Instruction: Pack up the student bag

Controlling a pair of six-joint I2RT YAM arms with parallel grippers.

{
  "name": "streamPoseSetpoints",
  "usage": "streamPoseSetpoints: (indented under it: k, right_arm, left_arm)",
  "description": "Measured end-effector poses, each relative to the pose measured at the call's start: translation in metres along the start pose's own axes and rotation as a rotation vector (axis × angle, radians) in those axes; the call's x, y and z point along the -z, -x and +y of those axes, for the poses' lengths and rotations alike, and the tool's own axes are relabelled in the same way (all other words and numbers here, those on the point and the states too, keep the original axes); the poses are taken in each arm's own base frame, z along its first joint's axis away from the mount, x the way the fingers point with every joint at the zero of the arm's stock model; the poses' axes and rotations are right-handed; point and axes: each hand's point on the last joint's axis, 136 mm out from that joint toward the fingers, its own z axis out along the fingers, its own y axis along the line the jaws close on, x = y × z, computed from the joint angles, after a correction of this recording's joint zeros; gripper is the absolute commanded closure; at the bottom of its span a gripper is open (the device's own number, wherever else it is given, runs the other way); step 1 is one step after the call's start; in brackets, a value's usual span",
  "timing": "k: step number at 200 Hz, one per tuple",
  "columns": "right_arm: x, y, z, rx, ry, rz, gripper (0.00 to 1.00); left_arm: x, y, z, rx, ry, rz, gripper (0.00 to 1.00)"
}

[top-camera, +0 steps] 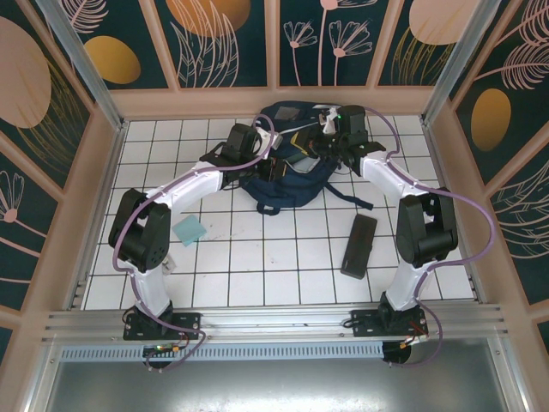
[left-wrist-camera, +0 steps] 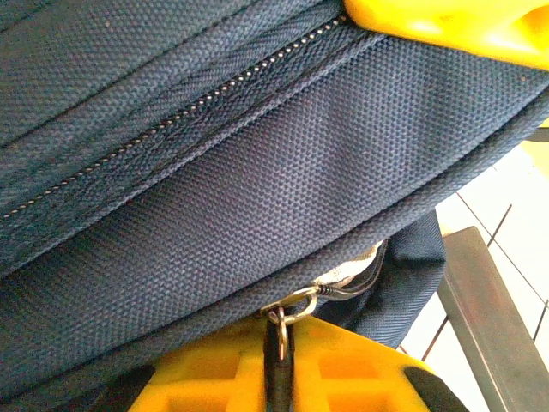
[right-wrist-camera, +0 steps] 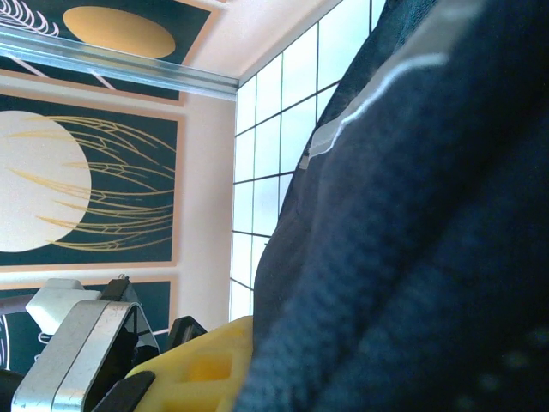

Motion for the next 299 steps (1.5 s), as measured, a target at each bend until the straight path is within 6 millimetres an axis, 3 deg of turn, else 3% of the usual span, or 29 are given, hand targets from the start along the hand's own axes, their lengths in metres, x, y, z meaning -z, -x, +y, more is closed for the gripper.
streamPoseSetpoints:
  k: [13,55,69,99,139,159,204,244,299]
  right_arm:
    - [0.000,0.000,0.000,0.003,0.000,0.000,1.00]
    - [0.000,-0.001,-0.001,0.015,-0.003,0.002,1.00]
    - [0.000,-0.001,-0.001,0.015,-0.003,0.003,1.00]
    - [0.000,-0.002,-0.001,0.017,-0.005,0.005,1.00]
    - [0.000,-0.003,-0.002,0.013,-0.008,0.010,1.00]
    - [0.000,-0.003,-0.002,0.013,-0.008,0.010,1.00]
    - [0.000,-0.003,-0.002,0.016,-0.008,0.010,1.00]
    - [0.000,-0.003,-0.005,0.031,-0.022,0.011,1.00]
    - [-0.002,-0.008,-0.007,0.054,-0.045,0.016,1.00]
  left_arm:
    - [0.000,0.000,0.001,-0.003,0.001,0.000,1.00]
    - [0.003,-0.002,0.002,-0.013,0.006,0.023,1.00]
    - [0.004,-0.002,0.003,-0.020,0.008,0.028,0.90]
    - [0.006,-0.006,0.003,-0.026,-0.008,0.033,0.95]
    - [0.014,-0.008,0.015,-0.009,0.011,0.025,0.93]
    - [0.015,-0.007,0.017,-0.007,0.014,0.021,1.00]
    - [0.015,-0.006,0.020,-0.008,0.032,0.018,1.00]
    - [0.020,-0.014,0.048,-0.008,0.170,0.044,1.00]
    - [0.044,-0.028,0.099,0.090,0.280,0.052,1.00]
